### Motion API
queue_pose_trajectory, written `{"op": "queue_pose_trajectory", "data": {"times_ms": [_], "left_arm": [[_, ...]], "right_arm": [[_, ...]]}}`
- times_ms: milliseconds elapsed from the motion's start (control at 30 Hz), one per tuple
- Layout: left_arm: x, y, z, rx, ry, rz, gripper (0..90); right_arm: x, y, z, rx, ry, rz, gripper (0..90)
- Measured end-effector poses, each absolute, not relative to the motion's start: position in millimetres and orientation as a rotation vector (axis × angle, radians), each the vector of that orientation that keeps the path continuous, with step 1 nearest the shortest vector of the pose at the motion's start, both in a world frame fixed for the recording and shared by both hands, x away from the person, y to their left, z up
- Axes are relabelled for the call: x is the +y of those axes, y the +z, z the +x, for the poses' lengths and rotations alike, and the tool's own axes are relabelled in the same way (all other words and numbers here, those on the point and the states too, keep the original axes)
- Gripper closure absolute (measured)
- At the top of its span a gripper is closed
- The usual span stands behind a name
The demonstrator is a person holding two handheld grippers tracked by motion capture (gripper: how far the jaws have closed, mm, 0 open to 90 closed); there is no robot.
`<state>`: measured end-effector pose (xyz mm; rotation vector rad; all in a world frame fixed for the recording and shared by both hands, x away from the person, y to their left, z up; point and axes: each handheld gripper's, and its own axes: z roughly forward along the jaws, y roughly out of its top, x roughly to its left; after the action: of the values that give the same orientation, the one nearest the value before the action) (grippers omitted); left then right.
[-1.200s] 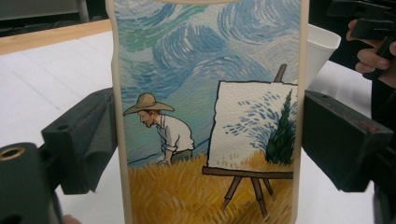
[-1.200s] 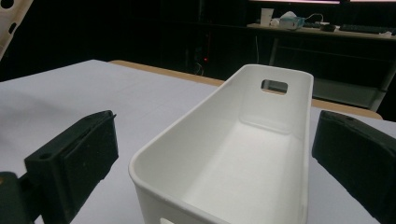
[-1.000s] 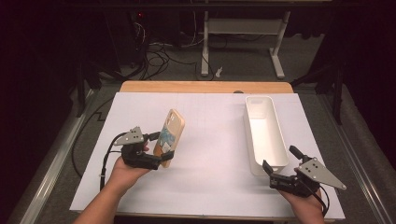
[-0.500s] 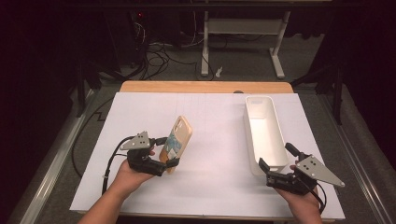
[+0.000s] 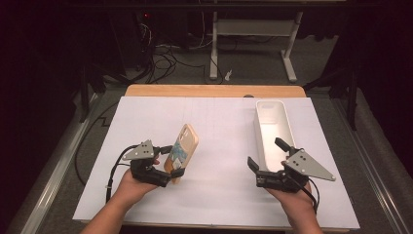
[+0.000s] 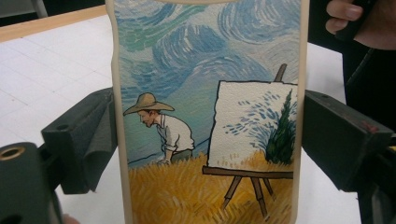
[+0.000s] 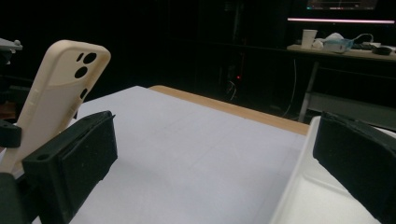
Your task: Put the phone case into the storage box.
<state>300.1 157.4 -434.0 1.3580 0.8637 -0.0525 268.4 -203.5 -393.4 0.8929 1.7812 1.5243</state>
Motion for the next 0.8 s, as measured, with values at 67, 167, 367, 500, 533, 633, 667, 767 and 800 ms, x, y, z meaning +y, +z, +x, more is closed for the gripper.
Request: {"op": "queue_pose_trajectory", "data": {"times_ms": [67,167,367,500,533,633,667,767,800], "left_arm": [[158.3,-434.6,299.9,0.863,-0.053,1.363,11.6],[159.2,-434.9,299.7,0.862,-0.054,1.36,11.7],[160.9,-431.6,297.5,0.852,-0.062,1.341,11.7],[163.7,-430.6,297.0,0.848,-0.065,1.339,11.6],[164.0,-430.5,297.0,0.849,-0.069,1.337,11.7],[164.8,-431.0,296.9,0.85,-0.068,1.34,11.7],[165.1,-431.1,296.9,0.851,-0.07,1.342,11.6],[165.7,-431.3,296.9,0.851,-0.071,1.344,11.6],[166.0,-431.4,296.9,0.851,-0.071,1.344,11.6]], "right_arm": [[-194.7,-391.0,272.0,1.792,1.528,0.877,0.4],[-182.8,-388.0,277.0,1.807,1.537,0.866,0.4],[-164.6,-383.3,285.9,1.824,1.557,0.845,0.4],[-154.9,-380.8,291.4,1.83,1.563,0.838,0.4],[-152.5,-380.3,293.4,1.832,1.566,0.837,0.4],[-146.9,-380.1,298.3,1.84,1.573,0.828,0.5],[-144.3,-380.4,300.1,1.844,1.577,0.831,0.5],[-137.2,-384.7,306.3,1.865,1.576,0.833,0.5],[-134.8,-387.0,308.3,1.877,1.569,0.838,0.5]]}}
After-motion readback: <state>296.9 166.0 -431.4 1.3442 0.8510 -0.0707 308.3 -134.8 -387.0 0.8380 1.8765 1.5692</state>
